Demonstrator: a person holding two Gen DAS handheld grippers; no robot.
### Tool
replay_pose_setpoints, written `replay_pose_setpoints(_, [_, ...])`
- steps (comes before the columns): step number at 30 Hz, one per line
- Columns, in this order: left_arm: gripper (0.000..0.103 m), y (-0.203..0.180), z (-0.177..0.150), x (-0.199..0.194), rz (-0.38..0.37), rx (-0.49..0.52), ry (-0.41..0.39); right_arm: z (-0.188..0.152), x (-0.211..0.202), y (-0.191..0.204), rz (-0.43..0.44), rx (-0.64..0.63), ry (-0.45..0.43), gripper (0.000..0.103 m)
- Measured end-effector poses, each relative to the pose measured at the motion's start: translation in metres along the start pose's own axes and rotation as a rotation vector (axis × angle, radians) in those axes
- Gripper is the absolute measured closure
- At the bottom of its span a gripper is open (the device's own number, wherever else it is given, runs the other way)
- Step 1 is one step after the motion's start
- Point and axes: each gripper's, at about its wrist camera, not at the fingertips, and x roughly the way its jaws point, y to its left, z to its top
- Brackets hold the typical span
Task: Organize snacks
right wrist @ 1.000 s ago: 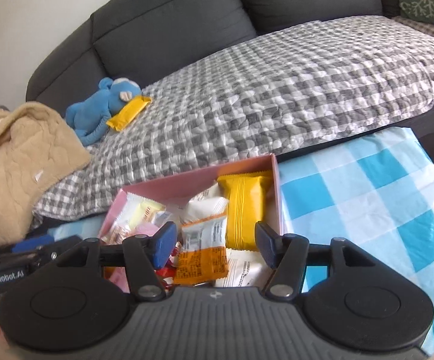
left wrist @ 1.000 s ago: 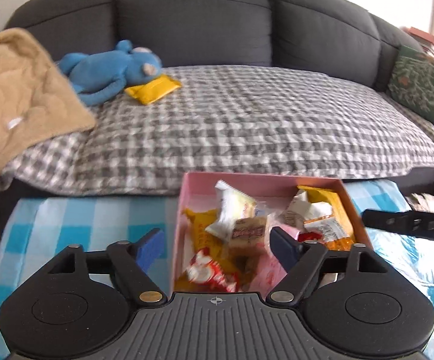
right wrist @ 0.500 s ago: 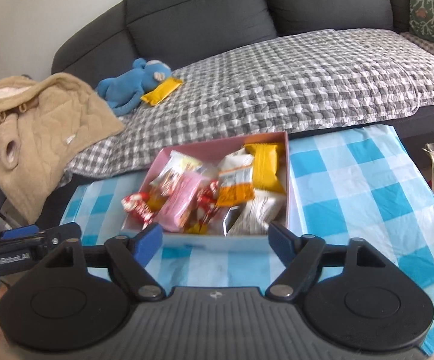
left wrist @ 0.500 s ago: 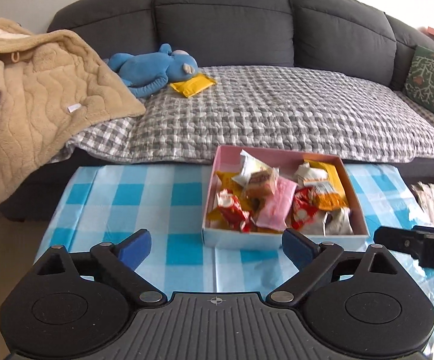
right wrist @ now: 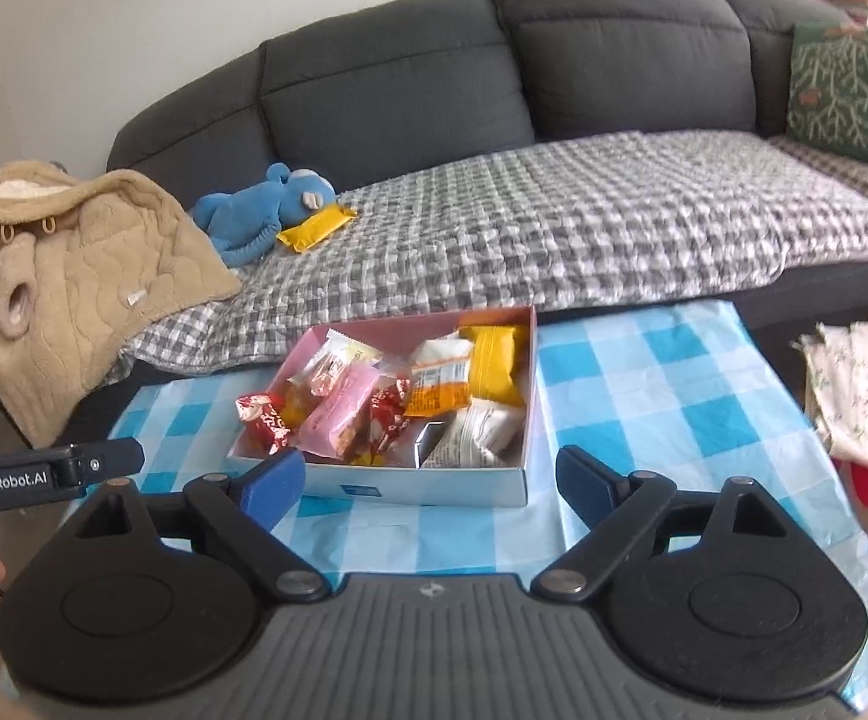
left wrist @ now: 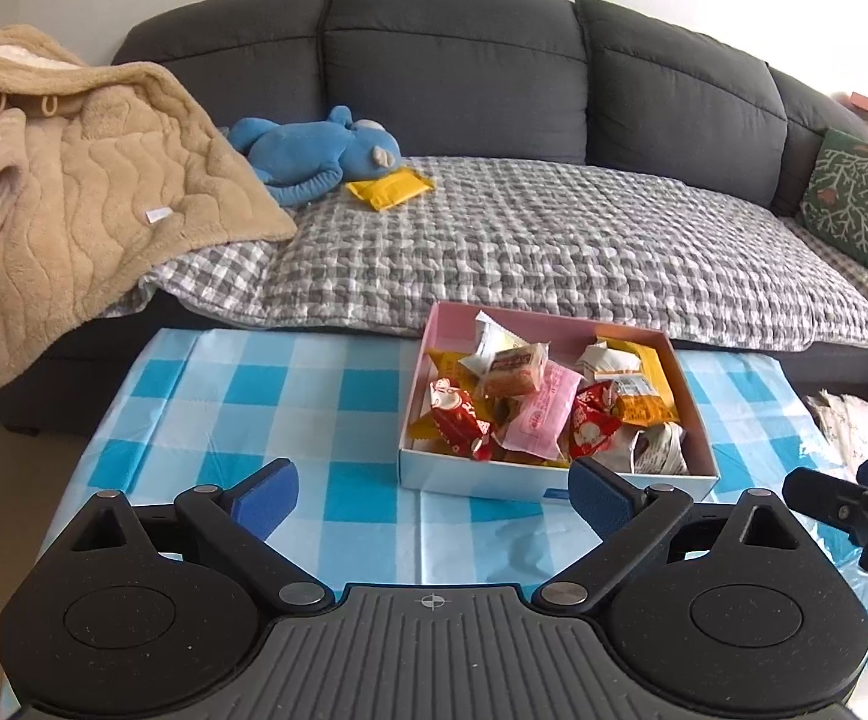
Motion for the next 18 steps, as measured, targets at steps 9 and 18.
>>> replay_pose_setpoints(9, [0.001,-0.01,-0.009,0.009,0.015,0.049,0.034,-0.009,0.012,0.003,0.035,-0.021,0.088,0.006])
replay_pose_setpoints(18, [0.0,-0.008,-0.01,0.011,0.007,0.017,0.054,-0.009,0.009,0.0,0.022,0.001,0.076,0.003])
